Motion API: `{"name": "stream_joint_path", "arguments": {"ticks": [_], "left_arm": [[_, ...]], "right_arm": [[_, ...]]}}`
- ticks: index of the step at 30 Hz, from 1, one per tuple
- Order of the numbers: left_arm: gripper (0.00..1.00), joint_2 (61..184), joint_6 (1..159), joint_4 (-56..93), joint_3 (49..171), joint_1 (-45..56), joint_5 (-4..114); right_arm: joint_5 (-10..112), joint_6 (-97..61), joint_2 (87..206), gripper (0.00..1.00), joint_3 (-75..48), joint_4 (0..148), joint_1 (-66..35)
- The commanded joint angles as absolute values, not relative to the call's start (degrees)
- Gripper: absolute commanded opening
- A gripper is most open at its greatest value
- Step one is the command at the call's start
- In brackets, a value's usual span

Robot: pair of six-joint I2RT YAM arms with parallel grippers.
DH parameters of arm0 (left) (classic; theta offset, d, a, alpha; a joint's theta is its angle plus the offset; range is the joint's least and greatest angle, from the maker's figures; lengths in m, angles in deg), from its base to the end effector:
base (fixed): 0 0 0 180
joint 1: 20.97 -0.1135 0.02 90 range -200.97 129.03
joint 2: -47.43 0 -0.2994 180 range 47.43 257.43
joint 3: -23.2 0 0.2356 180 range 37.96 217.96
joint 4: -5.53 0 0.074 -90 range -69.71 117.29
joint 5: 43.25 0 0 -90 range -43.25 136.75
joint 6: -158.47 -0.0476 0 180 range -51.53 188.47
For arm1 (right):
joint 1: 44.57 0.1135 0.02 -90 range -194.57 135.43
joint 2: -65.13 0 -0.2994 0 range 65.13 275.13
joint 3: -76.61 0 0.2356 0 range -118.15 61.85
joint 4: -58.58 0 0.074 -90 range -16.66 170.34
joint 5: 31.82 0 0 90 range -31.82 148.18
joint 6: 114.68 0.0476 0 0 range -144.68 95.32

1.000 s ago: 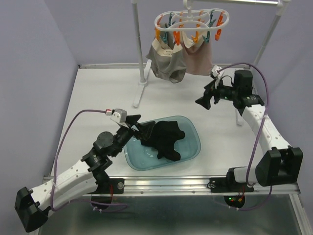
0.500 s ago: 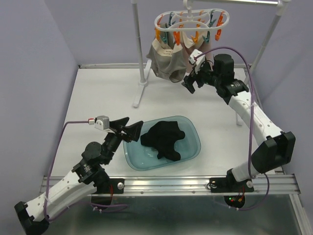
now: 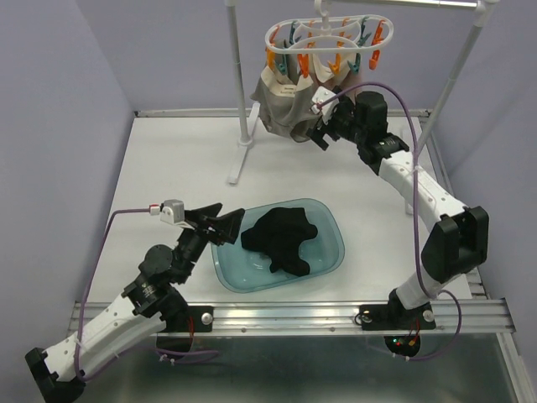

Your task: Remove the underwear clipped to the hanger

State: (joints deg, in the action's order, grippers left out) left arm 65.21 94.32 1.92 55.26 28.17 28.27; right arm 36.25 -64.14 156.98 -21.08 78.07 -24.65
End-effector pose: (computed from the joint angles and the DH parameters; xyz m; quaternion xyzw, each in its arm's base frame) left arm 0.0615 -0.0481 0.2996 -0.0099 0.5952 -0.4107 0.6906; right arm 0.3501 0.1458 0.4088 -0.4844 0.6122 0.0444 0.6234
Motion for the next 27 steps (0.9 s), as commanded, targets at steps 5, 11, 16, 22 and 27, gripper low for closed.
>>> {"name": "stream_joint_path", "arguments": {"ticks": [5,11,16,22,27], "left_arm": [[0.99,67.11,91.33,-5.02,57.64,28.34,30.48],[0.99,78.09,89.4,-9.33,63.88,28.34,31.72],[0.98,88.03,88.87,-14.85,71.7,27.72,32.95],[0.95,99.36,92.72,-19.26,79.78,21.23,40.92],[0.86,111.38,102.56,-27.59,88.74,12.44,58.14]], "right_arm": [[36.65,-65.55,160.22,1.0,-22.96,68.24,-24.62],[36.39,-65.46,161.98,0.91,-22.96,64.64,-24.62],[34.45,-65.46,162.95,0.51,-23.14,64.46,-24.62],[33.66,-65.64,160.93,0.01,-19.54,64.46,-24.62],[32.96,-62.65,157.15,0.0,-15.23,64.72,-24.79]]}}
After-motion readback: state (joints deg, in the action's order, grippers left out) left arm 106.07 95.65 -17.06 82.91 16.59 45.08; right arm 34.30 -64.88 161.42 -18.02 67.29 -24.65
